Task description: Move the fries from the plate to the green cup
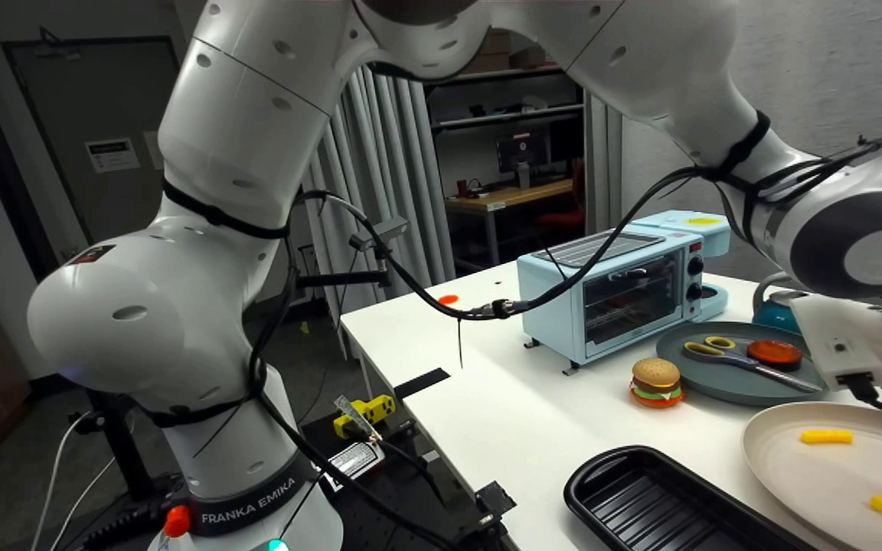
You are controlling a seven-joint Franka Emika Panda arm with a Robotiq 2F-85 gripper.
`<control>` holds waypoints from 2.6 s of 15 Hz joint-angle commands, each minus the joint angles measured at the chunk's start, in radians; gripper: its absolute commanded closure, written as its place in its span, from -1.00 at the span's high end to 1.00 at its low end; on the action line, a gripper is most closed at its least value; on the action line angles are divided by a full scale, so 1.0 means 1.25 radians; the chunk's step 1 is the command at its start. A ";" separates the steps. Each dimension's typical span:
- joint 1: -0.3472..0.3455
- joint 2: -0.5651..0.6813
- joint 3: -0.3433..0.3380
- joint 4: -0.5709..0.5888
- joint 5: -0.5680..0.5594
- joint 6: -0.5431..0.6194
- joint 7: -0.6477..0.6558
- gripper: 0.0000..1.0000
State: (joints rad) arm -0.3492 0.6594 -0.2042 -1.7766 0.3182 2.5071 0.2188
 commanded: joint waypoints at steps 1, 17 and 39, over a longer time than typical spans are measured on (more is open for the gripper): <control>-0.005 0.057 0.004 0.091 0.005 -0.039 0.038 1.00; 0.001 0.149 -0.020 0.259 -0.018 -0.161 0.148 1.00; 0.002 0.162 -0.007 0.217 -0.013 -0.113 0.113 1.00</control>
State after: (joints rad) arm -0.3476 0.8573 -0.2157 -1.4821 0.3066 2.3249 0.3778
